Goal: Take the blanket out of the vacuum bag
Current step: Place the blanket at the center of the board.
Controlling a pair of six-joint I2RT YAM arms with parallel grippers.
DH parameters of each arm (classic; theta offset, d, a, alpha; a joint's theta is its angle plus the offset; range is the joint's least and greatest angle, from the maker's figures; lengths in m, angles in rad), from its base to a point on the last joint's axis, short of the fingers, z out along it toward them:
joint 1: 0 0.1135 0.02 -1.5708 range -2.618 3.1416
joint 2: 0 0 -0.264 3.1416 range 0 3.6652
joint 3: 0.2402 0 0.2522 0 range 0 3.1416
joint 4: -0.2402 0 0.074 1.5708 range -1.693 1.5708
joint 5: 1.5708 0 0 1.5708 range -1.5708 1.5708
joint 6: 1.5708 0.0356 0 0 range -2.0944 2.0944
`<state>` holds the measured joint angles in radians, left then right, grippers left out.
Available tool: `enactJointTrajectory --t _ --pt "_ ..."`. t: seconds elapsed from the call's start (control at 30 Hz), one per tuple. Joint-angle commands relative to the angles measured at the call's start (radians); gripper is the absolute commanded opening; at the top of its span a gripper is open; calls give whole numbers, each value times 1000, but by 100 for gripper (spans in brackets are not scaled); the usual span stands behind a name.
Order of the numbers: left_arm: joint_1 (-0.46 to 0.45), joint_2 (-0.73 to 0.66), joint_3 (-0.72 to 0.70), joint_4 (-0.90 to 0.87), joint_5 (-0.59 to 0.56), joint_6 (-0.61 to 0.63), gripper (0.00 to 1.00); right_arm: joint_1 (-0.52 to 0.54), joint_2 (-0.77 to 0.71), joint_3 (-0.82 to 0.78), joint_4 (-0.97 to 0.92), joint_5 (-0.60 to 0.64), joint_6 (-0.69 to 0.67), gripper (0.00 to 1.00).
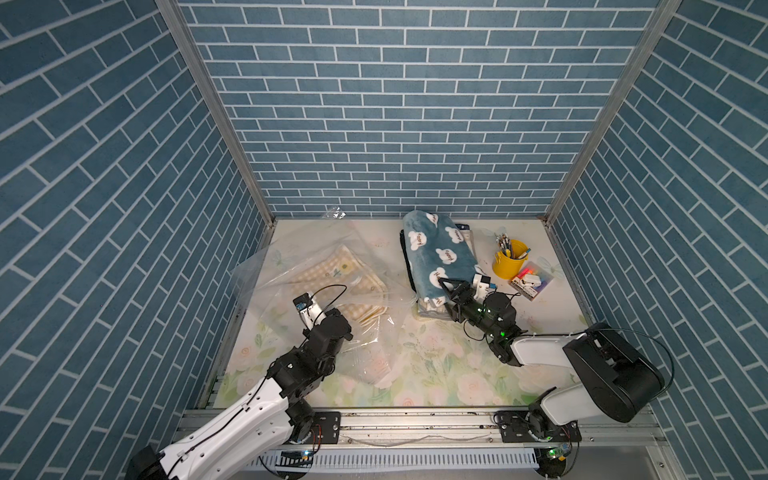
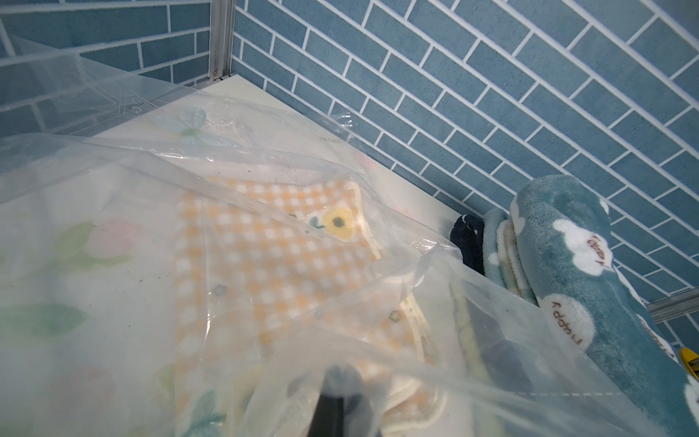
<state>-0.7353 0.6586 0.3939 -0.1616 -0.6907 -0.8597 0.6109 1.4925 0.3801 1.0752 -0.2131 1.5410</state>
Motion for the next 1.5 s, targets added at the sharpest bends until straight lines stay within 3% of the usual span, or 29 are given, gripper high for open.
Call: enactJointTrajectory --t 0.0,0.13,0.2,0.27,0.37,0.57,0.9,1.23,1.47 --pt "5 -12 -12 -9 -17 4 0 3 54 28 67 -14 39 82" --pt "5 -11 -6 -18 -19 5 0 4 139 72 118 -34 47 72" --pt "4 -12 -5 -20 -17 8 0 4 162 95 123 -34 45 59" --pt "4 -14 -1 -28 -17 9 0 4 172 101 168 -34 44 37" --pt "5 -14 2 -38 -20 10 0 3 135 105 148 -34 21 19" --pt "5 -47 -1 -36 -27 16 0 -28 37 127 87 -104 -42 1" --pt "4 -41 -3 -20 -21 23 0 -111 -45 198 24 -214 -40 0" --pt "5 -43 -4 -16 -25 33 0 -221 -37 491 -441 -432 -390 0" --pt "5 -53 -11 -15 -24 36 0 -104 -84 298 -492 -387 -457 0"
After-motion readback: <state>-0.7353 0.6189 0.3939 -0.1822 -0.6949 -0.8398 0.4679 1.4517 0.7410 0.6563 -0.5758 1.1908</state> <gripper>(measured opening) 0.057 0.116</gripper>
